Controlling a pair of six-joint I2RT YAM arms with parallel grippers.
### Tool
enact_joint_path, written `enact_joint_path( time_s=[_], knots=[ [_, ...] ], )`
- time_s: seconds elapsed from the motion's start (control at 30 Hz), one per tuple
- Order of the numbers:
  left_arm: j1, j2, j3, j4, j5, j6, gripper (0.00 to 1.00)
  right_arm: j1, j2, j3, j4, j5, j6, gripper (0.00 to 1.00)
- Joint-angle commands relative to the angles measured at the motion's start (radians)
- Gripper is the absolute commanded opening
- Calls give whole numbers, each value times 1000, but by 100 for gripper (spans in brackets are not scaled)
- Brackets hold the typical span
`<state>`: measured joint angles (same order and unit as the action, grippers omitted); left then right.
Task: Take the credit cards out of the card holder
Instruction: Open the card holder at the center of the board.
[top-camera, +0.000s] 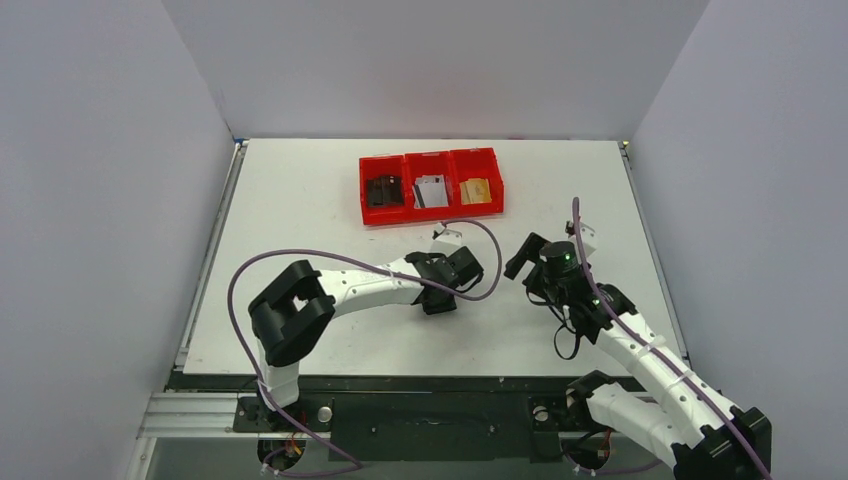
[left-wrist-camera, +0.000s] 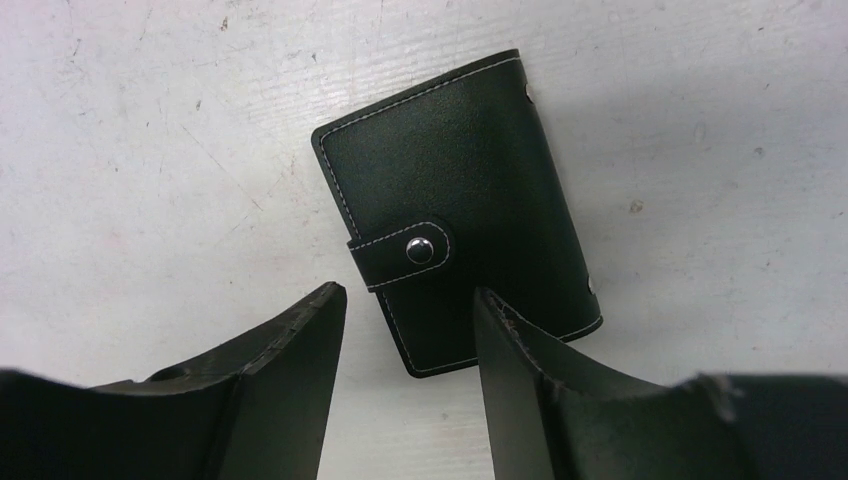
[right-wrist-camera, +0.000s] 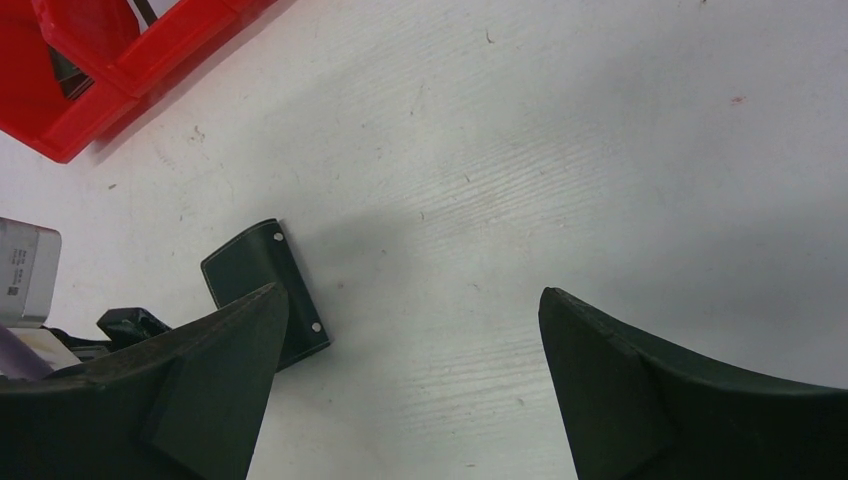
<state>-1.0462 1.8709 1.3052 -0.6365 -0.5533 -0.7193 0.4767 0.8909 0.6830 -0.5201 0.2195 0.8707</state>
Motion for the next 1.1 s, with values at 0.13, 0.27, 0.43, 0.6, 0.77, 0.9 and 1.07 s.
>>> enact_joint_path(
  time_s=[0.13,0.27,0.43,0.6,0.77,0.9,1.07],
  knots=[
    [34,7,15,96,-18,-4,45,-4,-1,-43,22,-31,3,91],
    [45,5,-6,138,4,1,44,-2,20,-50,33,-42,2,91],
    [75,16,-15,159,35,-1,40,6,57,-50,48,-50,2,90],
    [90,-7,-56,159,68,-12,37,16,72,-51,54,-47,7,90],
    [92,-24,-90,163,106,-27,38,28,84,-54,65,-44,17,89],
    [98,-29,-110,178,128,-32,39,44,101,-49,72,-36,22,89],
    [104,-72,-127,195,141,-24,45,59,114,-40,72,-28,25,89]
  ],
)
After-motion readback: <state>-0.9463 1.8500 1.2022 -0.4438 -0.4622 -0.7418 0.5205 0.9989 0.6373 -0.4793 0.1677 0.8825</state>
